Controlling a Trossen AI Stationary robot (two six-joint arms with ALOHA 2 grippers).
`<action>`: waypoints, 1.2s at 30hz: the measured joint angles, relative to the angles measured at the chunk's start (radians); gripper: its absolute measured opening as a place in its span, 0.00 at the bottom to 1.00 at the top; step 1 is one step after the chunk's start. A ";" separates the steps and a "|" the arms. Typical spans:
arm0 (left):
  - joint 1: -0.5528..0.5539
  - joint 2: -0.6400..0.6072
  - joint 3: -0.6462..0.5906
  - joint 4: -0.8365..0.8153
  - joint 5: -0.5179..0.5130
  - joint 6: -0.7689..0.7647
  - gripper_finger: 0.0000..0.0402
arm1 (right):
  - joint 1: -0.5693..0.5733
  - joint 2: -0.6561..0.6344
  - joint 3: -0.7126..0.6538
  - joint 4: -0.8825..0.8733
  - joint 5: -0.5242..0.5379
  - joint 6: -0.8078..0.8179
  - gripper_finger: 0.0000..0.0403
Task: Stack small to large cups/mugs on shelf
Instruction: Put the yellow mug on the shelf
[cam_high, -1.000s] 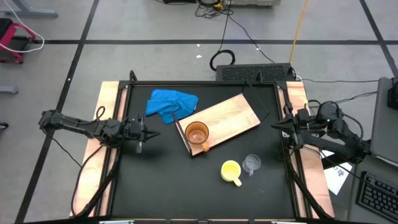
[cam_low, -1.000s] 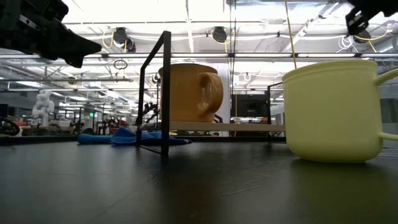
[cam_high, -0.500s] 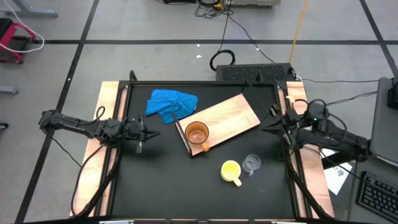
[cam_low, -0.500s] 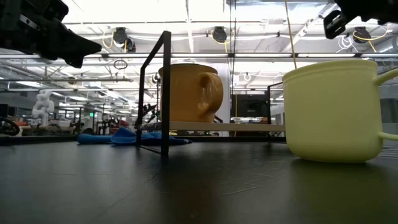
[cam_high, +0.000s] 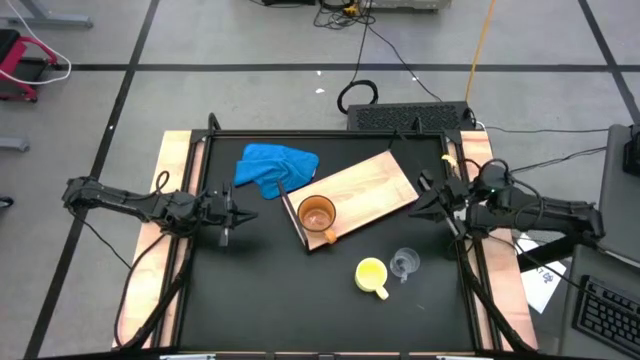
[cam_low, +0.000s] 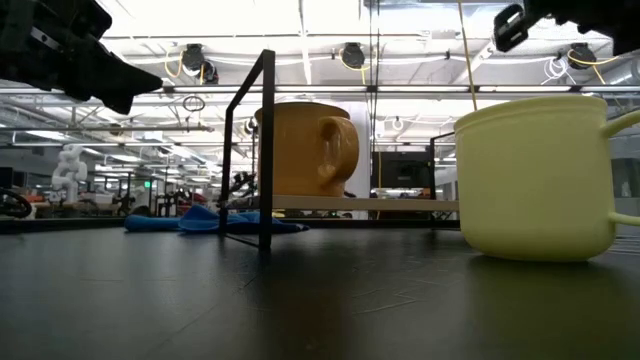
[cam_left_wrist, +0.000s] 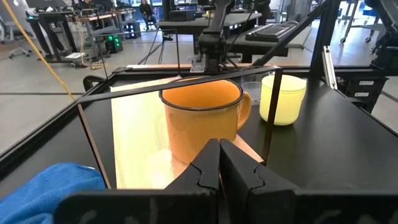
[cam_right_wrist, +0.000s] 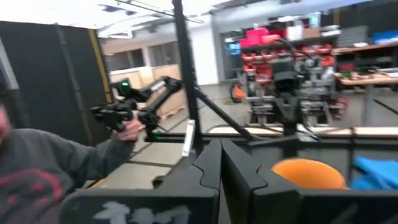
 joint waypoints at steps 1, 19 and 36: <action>0.000 0.000 0.000 0.000 0.000 0.000 0.04 | 0.018 0.017 0.001 0.015 0.000 -0.001 0.00; 0.000 0.000 0.000 -0.001 0.000 0.000 0.04 | 0.402 0.383 0.165 0.022 0.465 -0.171 0.00; 0.000 0.000 0.000 -0.001 0.000 -0.005 0.04 | 0.457 0.481 0.165 0.166 0.483 -0.135 0.00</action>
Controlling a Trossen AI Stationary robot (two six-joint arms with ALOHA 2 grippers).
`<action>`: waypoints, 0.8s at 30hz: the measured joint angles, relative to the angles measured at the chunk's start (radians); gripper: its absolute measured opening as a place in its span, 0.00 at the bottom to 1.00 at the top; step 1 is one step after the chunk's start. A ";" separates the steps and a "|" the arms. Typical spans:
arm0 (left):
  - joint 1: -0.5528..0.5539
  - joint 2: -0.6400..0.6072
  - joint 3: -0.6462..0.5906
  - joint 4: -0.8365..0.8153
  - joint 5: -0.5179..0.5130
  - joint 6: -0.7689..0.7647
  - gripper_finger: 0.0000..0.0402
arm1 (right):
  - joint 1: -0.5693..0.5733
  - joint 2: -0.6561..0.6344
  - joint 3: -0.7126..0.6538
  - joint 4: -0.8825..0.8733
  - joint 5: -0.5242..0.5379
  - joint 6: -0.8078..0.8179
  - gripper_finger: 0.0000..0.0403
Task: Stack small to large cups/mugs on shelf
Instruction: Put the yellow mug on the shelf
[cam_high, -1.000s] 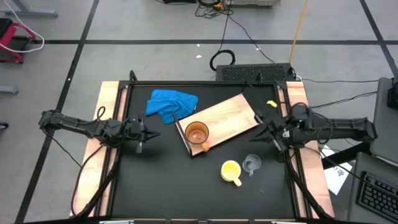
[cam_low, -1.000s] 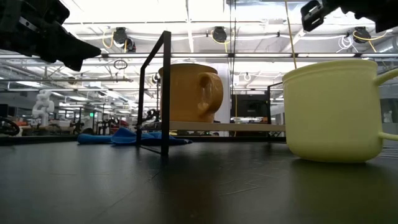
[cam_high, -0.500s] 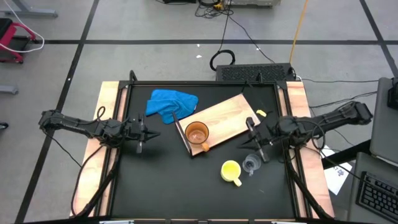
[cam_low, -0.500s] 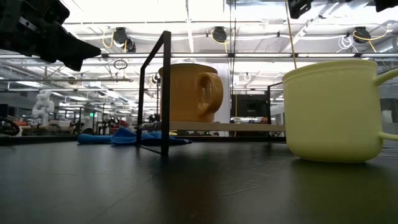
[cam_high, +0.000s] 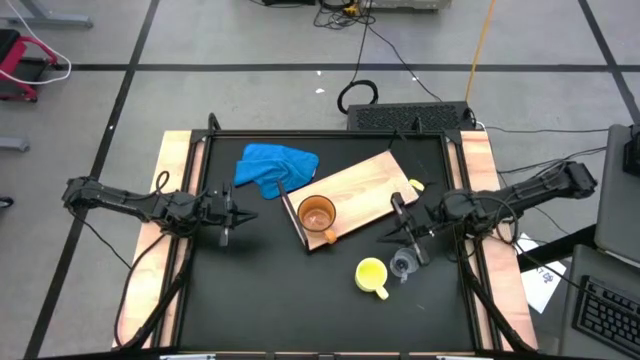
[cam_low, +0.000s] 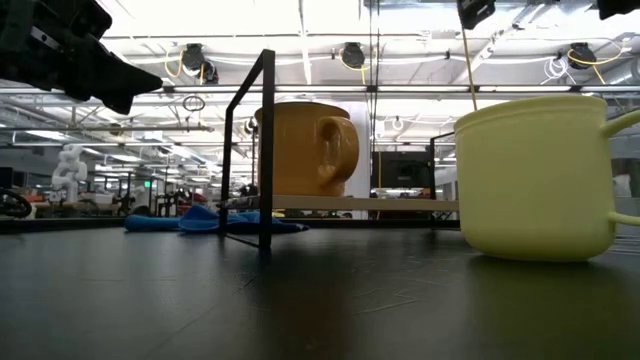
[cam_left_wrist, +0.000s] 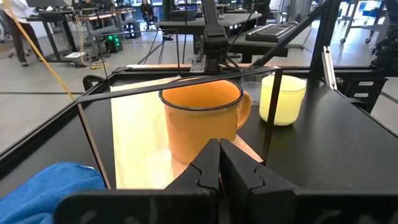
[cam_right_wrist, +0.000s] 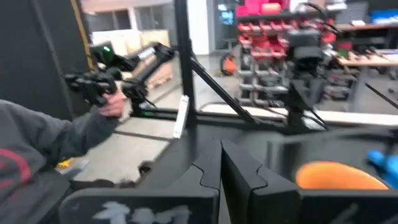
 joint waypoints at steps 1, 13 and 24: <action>0.000 0.000 0.000 0.000 0.000 0.000 0.04 | 0.013 0.025 0.000 0.036 -0.001 -0.006 0.00; 0.000 0.000 0.000 -0.001 0.000 -0.022 0.04 | 0.104 0.160 0.054 0.069 0.300 -0.066 0.00; 0.000 0.000 0.000 0.000 0.000 -0.022 0.04 | 0.109 0.171 0.054 0.044 0.335 -0.047 0.00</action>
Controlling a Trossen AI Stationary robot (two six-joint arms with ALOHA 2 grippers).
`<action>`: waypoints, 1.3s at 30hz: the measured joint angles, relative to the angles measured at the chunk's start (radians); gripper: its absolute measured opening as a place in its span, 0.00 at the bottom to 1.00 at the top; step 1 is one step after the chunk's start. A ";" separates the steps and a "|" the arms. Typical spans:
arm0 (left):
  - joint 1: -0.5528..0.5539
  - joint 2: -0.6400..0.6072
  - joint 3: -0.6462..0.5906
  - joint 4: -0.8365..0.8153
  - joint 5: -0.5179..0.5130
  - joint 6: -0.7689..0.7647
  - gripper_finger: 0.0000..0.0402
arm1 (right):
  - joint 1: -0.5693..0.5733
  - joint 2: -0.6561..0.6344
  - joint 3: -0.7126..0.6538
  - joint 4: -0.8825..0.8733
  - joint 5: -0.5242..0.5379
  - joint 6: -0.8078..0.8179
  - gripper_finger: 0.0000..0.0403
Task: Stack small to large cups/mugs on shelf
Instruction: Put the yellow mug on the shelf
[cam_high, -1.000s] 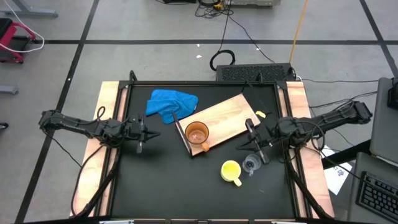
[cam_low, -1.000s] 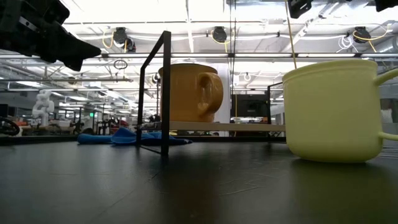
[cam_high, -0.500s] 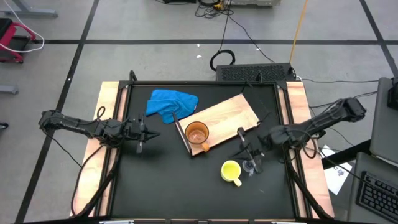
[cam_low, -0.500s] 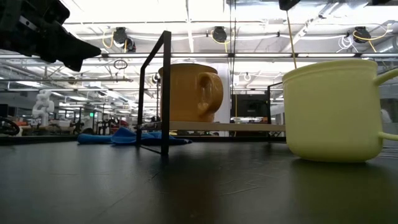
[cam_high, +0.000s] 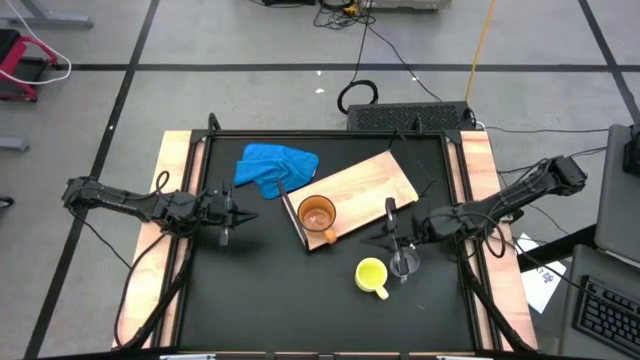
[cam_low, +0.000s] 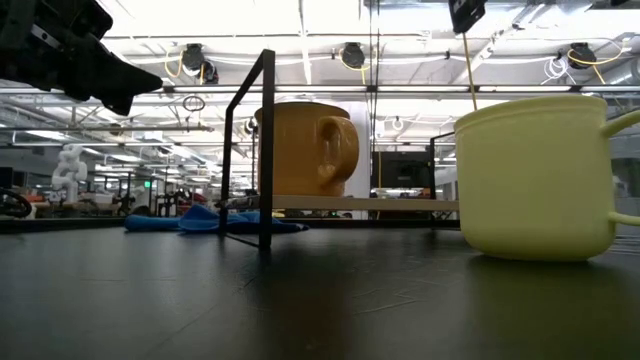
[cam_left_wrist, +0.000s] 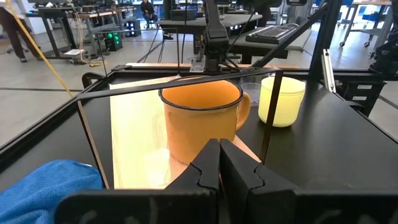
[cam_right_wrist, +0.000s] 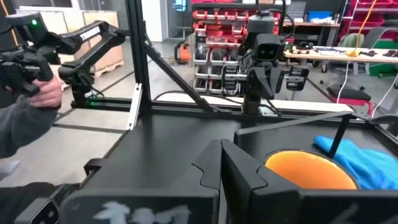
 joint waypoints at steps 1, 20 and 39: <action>0.000 0.000 0.000 0.000 0.000 0.000 0.04 | 0.000 -0.002 0.001 -0.009 -0.001 0.004 0.00; 0.000 0.000 0.000 0.000 0.001 -0.004 0.04 | -0.006 0.062 0.410 -0.870 -0.106 0.249 0.00; 0.000 0.000 0.000 0.001 0.003 -0.024 0.04 | -0.063 0.383 0.648 -1.239 -0.373 0.334 0.00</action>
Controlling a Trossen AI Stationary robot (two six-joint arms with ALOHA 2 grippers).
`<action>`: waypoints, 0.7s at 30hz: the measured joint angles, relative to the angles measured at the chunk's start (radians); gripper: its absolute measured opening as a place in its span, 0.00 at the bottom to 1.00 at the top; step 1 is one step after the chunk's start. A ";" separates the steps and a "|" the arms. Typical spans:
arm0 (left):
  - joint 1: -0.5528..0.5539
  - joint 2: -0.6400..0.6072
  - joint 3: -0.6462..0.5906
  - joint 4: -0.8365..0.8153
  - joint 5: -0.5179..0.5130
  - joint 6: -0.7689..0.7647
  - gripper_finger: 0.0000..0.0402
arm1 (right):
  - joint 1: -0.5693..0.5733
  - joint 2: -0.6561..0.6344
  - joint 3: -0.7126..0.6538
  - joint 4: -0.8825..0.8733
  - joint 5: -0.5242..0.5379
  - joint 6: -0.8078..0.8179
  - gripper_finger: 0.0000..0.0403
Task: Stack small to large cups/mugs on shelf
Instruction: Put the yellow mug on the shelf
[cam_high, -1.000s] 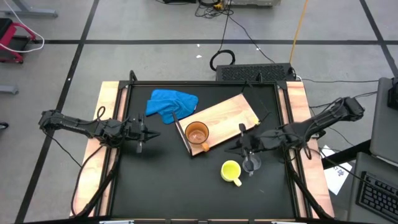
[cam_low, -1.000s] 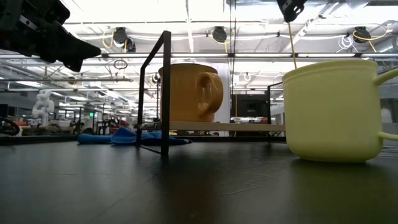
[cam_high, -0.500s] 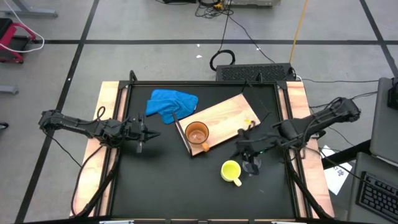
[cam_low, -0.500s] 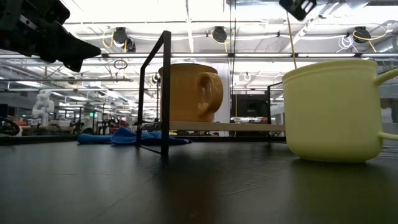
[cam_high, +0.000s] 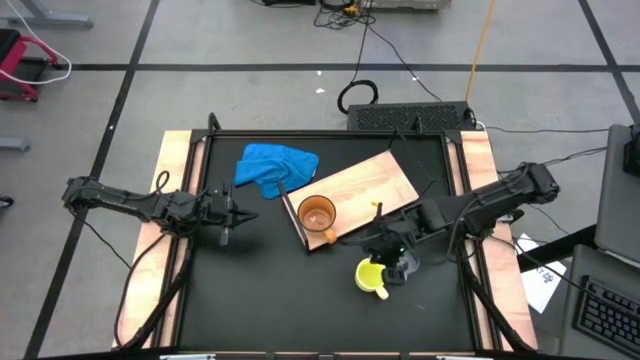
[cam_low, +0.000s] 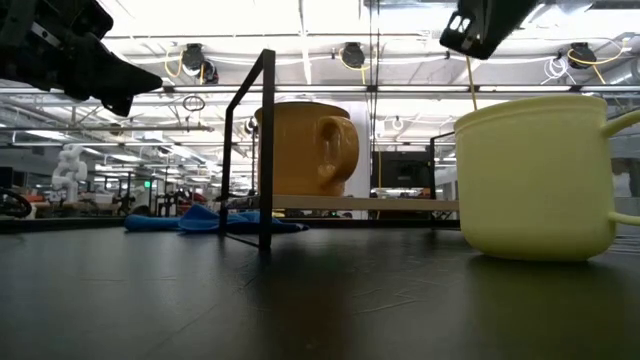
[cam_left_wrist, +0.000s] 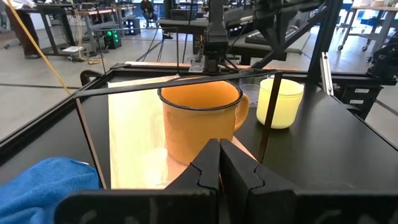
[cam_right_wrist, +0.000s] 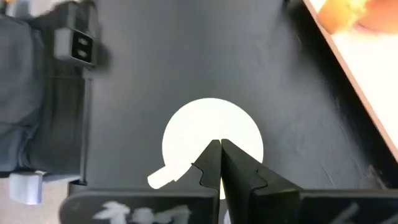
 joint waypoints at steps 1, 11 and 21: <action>0.000 0.000 0.000 0.000 0.000 -0.003 0.04 | -0.003 0.001 0.001 -0.008 0.000 -0.002 0.00; 0.000 0.000 0.000 0.000 0.002 0.001 0.04 | -0.020 -0.014 0.003 -0.027 0.000 0.009 0.00; 0.000 0.000 0.000 -0.001 0.002 0.001 0.04 | -0.017 -0.014 0.002 -0.012 0.000 -0.033 0.02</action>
